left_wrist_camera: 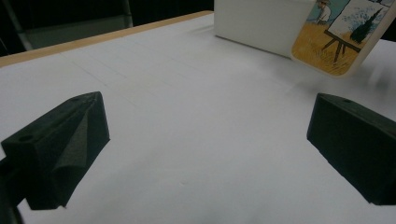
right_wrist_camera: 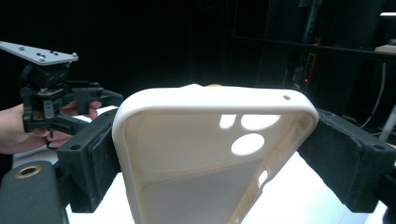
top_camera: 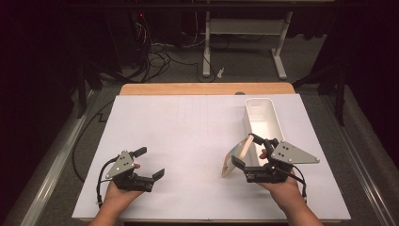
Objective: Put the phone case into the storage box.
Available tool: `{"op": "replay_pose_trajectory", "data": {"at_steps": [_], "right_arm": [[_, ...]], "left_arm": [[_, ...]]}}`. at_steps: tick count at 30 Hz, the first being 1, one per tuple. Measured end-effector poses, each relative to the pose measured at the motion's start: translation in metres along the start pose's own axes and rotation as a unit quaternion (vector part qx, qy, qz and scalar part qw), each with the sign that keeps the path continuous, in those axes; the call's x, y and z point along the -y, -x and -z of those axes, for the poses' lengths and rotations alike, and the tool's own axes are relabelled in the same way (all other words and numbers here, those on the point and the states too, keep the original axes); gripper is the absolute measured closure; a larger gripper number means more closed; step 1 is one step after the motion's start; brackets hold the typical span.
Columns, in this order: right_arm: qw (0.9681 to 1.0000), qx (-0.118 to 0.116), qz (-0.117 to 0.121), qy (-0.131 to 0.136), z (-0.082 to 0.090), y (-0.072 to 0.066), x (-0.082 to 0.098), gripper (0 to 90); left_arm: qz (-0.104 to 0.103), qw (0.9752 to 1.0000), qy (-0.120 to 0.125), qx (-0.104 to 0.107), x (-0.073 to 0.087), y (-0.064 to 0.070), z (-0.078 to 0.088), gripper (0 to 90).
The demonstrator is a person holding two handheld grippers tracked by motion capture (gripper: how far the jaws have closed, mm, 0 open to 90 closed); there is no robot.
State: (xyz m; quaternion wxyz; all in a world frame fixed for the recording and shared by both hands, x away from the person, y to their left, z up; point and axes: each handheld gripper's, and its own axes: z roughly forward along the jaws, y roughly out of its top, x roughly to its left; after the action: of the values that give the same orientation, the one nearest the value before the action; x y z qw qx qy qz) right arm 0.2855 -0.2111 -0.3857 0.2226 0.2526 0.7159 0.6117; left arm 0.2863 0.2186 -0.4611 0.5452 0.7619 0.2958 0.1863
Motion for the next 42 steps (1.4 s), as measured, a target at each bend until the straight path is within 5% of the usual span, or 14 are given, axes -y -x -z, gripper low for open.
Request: {"op": "replay_pose_trajectory", "data": {"at_steps": [18,42], "right_arm": [[0.9976,0.057,0.011,0.038,0.01,0.004,-0.01,11.6],[0.9881,0.125,0.015,0.088,0.04,0.023,-0.031,12.0]], "left_arm": [[0.009,0.9998,0.008,-0.013,0.001,-0.001,0.002,0.3],[0.001,1.0,0.005,-0.009,0.002,0.001,0.0,0.4]]}}
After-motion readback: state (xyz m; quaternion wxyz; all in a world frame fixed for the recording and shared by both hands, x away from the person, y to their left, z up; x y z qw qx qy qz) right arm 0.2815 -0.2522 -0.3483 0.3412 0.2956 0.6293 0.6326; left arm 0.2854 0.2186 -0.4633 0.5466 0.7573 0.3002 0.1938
